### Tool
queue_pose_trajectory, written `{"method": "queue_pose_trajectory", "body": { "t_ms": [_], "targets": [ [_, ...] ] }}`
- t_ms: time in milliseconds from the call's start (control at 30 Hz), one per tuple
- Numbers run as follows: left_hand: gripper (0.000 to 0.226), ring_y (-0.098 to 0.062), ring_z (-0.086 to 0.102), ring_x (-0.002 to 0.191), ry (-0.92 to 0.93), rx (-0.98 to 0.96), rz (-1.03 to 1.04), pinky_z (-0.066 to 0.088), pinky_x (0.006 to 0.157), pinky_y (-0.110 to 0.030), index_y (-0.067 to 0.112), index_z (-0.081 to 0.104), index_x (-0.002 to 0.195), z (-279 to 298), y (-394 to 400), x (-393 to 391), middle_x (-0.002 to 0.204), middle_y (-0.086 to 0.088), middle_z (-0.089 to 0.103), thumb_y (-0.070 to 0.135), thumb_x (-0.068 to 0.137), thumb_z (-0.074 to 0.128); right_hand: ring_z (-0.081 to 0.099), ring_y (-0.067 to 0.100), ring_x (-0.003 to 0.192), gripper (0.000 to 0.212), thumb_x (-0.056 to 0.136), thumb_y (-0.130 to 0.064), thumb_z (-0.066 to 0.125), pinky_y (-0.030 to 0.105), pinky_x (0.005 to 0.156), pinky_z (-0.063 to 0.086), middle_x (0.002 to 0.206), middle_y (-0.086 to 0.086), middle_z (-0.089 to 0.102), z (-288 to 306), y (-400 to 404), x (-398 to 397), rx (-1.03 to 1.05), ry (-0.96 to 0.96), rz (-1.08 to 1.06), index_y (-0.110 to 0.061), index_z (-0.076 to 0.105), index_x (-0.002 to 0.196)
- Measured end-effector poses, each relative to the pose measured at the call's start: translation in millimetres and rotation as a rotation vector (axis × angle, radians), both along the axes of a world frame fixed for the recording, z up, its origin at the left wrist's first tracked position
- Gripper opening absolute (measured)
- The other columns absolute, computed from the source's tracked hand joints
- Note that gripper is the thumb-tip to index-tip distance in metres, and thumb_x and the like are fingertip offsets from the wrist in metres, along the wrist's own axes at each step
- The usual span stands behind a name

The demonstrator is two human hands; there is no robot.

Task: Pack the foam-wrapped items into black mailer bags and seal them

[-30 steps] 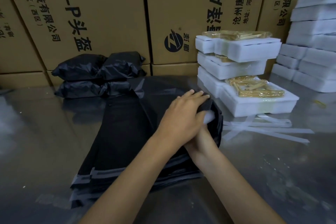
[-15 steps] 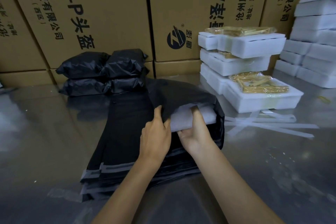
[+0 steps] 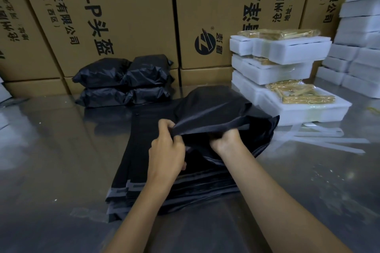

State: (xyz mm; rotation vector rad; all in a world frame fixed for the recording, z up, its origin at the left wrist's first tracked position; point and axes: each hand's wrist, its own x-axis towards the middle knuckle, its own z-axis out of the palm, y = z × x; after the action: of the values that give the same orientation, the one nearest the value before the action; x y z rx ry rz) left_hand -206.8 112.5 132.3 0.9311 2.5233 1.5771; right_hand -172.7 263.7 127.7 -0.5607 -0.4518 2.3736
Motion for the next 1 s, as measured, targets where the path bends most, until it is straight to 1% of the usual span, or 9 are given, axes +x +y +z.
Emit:
{"method": "queue_pose_trajectory", "body": {
  "t_ms": [100, 233, 400, 567, 733, 800, 900, 967, 1000],
  "targets": [
    [0.026, -0.022, 0.068, 0.051, -0.283, 0.007, -0.063, 0.060, 0.051, -0.037, 0.031, 0.038, 0.113, 0, 9, -3, 0.081, -0.009, 0.069, 0.018, 0.097, 0.054, 0.060, 0.030, 0.101, 0.042, 0.107, -0.027, 0.040, 0.047, 0.106, 0.044, 0.134, 0.013, 0.056, -10, -12, -4, 0.051, -0.033, 0.018, -0.007, 0.048, 0.143],
    [0.041, -0.019, 0.072, 0.069, -0.410, 0.151, -0.161, 0.058, 0.053, -0.034, 0.030, 0.062, 0.100, -2, 3, -8, 0.094, -0.007, 0.071, -0.004, 0.097, 0.041, 0.055, 0.040, 0.123, 0.044, 0.106, -0.043, 0.038, 0.055, 0.111, 0.040, 0.134, 0.019, 0.058, -9, 2, 1, 0.031, 0.071, 0.010, -0.014, 0.057, 0.132],
    [0.052, -0.012, 0.071, 0.079, -0.269, 0.309, -0.110, 0.058, 0.062, -0.028, 0.035, 0.073, 0.084, 17, -7, -25, 0.084, 0.008, 0.074, -0.004, 0.097, 0.041, 0.056, 0.037, 0.108, 0.022, 0.106, -0.023, 0.043, 0.058, 0.099, 0.046, 0.120, 0.015, 0.059, 3, 13, -8, 0.118, 0.037, 0.027, -0.017, 0.061, 0.115],
    [0.049, -0.010, 0.070, 0.081, -0.139, 0.376, -0.092, 0.058, 0.064, -0.025, 0.025, 0.075, 0.092, 24, -9, -25, 0.087, 0.007, 0.074, -0.010, 0.092, 0.041, 0.060, 0.033, 0.103, 0.025, 0.107, -0.017, 0.043, 0.049, 0.092, 0.052, 0.116, 0.014, 0.061, 2, 3, -23, 0.133, 0.014, 0.066, -0.015, 0.057, 0.128],
    [0.052, -0.016, 0.070, 0.085, -0.095, 0.387, -0.089, 0.058, 0.069, -0.029, 0.019, 0.074, 0.098, 24, -27, -30, 0.092, 0.006, 0.075, -0.017, 0.087, 0.037, 0.066, 0.031, 0.097, 0.026, 0.108, -0.011, 0.038, 0.043, 0.084, 0.055, 0.097, 0.015, 0.075, -7, -9, -24, 0.093, 0.051, 0.050, -0.009, 0.064, 0.114],
    [0.054, -0.017, 0.069, 0.085, -0.080, 0.373, -0.064, 0.057, 0.070, -0.033, 0.019, 0.074, 0.099, 24, -35, -31, 0.092, 0.007, 0.075, -0.018, 0.086, 0.037, 0.065, 0.025, 0.093, 0.026, 0.109, -0.013, 0.039, 0.039, 0.086, 0.054, 0.098, 0.011, 0.071, -7, -20, -24, 0.143, -0.012, 0.056, -0.009, 0.059, 0.124],
    [0.058, -0.004, 0.069, 0.074, -0.182, 0.339, -0.024, 0.054, 0.054, -0.019, 0.024, 0.075, 0.092, 24, -45, -37, 0.082, 0.018, 0.074, -0.017, 0.087, 0.033, 0.058, 0.022, 0.076, 0.034, 0.108, -0.015, 0.041, 0.037, 0.089, 0.050, 0.108, 0.014, 0.064, -11, -33, -17, 0.238, -0.293, 0.128, 0.003, 0.052, 0.135],
    [0.060, 0.000, 0.066, 0.061, -0.251, 0.271, -0.012, 0.048, 0.046, -0.015, 0.028, 0.073, 0.090, 21, -51, -42, 0.075, 0.023, 0.072, -0.015, 0.090, 0.032, 0.052, 0.021, 0.067, 0.025, 0.107, -0.008, 0.041, 0.032, 0.074, 0.054, 0.108, 0.019, 0.066, -9, -36, -8, 0.314, -0.439, 0.188, 0.004, 0.059, 0.119],
    [0.060, -0.001, 0.064, 0.055, -0.254, 0.232, -0.008, 0.046, 0.044, -0.016, 0.029, 0.072, 0.088, 18, -53, -45, 0.074, 0.020, 0.072, -0.014, 0.090, 0.031, 0.050, 0.021, 0.064, 0.019, 0.106, -0.007, 0.044, 0.027, 0.060, 0.056, 0.091, 0.016, 0.068, -6, -38, -5, 0.339, -0.479, 0.218, -0.001, 0.062, 0.101]
  ]
}}
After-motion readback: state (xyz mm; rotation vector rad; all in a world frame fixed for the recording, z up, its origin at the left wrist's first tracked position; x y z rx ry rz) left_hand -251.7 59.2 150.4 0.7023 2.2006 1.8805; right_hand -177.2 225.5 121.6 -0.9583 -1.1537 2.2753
